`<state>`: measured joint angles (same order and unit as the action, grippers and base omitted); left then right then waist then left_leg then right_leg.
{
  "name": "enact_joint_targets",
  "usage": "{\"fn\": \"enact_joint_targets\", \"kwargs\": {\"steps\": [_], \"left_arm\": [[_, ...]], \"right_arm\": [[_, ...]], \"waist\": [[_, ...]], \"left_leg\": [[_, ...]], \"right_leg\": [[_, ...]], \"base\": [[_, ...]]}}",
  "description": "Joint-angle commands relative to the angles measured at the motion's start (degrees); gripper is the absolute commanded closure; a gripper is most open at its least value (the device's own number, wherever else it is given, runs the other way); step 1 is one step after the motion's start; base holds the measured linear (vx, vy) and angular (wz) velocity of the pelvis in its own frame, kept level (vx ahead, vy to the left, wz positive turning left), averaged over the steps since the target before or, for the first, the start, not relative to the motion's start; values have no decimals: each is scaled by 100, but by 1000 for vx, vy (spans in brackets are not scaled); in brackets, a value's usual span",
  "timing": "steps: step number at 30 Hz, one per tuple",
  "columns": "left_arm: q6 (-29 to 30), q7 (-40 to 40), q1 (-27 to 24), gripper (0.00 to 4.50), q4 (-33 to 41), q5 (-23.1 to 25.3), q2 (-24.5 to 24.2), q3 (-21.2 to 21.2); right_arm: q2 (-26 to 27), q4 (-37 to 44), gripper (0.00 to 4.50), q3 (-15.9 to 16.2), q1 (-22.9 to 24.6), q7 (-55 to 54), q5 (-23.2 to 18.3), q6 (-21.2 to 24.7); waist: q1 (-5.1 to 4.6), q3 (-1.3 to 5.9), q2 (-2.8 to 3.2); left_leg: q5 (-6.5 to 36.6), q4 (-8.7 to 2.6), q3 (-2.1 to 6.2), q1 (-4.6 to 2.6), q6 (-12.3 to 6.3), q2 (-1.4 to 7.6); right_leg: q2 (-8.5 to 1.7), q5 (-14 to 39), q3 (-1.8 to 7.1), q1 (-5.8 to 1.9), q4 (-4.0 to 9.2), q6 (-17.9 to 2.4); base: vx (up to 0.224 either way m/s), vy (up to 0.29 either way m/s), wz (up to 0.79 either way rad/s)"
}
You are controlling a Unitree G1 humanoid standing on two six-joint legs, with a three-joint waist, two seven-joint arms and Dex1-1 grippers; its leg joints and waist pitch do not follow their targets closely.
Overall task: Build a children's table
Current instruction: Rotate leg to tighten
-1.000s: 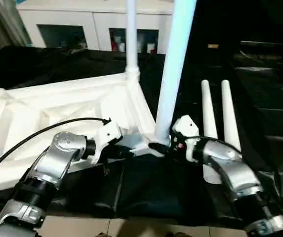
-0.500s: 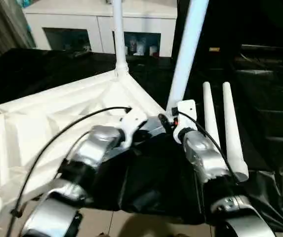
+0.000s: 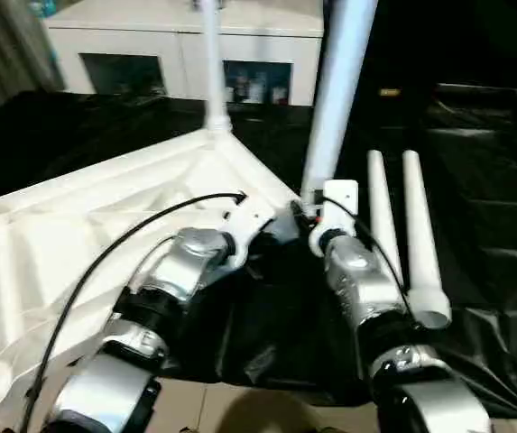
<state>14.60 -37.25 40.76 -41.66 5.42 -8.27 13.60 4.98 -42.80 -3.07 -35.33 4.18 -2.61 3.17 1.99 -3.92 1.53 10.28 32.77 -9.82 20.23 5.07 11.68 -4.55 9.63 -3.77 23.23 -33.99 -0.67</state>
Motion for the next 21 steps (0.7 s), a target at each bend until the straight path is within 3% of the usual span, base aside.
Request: {"fn": "enact_joint_targets", "kwargs": {"steps": [1, 3, 4, 8, 10, 11, 12, 15, 17, 18, 21], "left_arm": [[-233, 103, -149, 450, -78, -58, 86, -56], [-407, -210, -241, 450, 8, -56, -65, 5], [-454, -370, -288, 450, 71, -78, -135, 26], [-732, -823, -411, 450, 253, -141, -366, 94], [-948, -1257, -523, 450, 448, -238, -519, 159], [-981, -1562, -611, 450, 620, -324, -626, 213], [-982, -1701, -650, 450, 696, -363, -675, 231], [-1022, -2128, -803, 450, 1028, -434, -902, 299], [-989, -2281, -878, 450, 1186, -488, -988, 307], [-963, -2397, -934, 450, 1303, -531, -1052, 314], [-903, -2696, -1081, 450, 1580, -645, -1224, 314]], "right_arm": [[49, 149, 58, 305, 27, 292, 32, 1], [-344, 565, 54, 612, 267, 694, 303, -139], [-512, 787, 44, 713, 384, 978, 307, -183], [-1066, 1390, 26, 933, 669, 1756, 315, -268], [-1362, 1672, 26, 963, 773, 2062, 359, -309], [-1517, 1852, 26, 949, 823, 2318, 278, -254], [-1595, 1954, 26, 955, 850, 2434, 220, -205], [-1967, 2484, 26, 1094, 1055, 3443, -291, 405], [-2217, 2590, 26, 1302, 1167, 3894, -271, 399], [-2330, 2645, 26, 1377, 1226, 4113, -310, 478], [-2552, 2818, 26, 1518, 1357, 4612, -469, 655]], "waist": [[15, 327, -78], [43, 321, -78], [51, 336, -80], [71, 352, -89], [77, 354, -60], [89, 360, -78], [106, 358, -42], [116, 349, -20], [117, 352, -24], [124, 355, 8], [135, 362, -14]], "left_leg": [[1526, -398, 19, 28, -225, 32], [1462, -390, 5, 14, -257, 40], [1380, -386, 4, 38, -298, 46], [1025, -354, -15, 74, -437, 42], [989, -352, -19, 67, -458, 45], [924, -342, -27, 62, -484, 50], [878, -347, -23, 64, -503, 66], [989, -354, -21, 47, -544, 90], [973, -353, -16, 61, -540, 105], [1009, -352, -18, 46, -515, 110], [1020, -347, -24, 35, -501, 115]], "right_leg": [[-297, 2581, 195, -239, 547, -637], [-289, 2428, 206, -229, 554, -683], [-291, 2207, 216, -265, 518, -721], [-291, 1682, 226, -311, 462, -907], [-289, 1626, 228, -302, 458, -939], [-287, 1537, 235, -306, 446, -972], [-294, 1457, 242, -305, 423, -1036], [-273, 1349, 238, -304, 413, -1127], [-270, 1159, 237, -310, 386, -1197], [-275, 1121, 234, -293, 383, -1259], [-274, 1002, 249, -314, 363, -1310]], "base": [[0, 0, 0], [0, 0, 0], [0, 0, 0], [0, 0, 0], [0, 0, 0], [0, 0, 0], [0, 0, 0], [0, 0, 0], [0, 0, 0], [0, 0, 0], [0, 0, 0]]}}
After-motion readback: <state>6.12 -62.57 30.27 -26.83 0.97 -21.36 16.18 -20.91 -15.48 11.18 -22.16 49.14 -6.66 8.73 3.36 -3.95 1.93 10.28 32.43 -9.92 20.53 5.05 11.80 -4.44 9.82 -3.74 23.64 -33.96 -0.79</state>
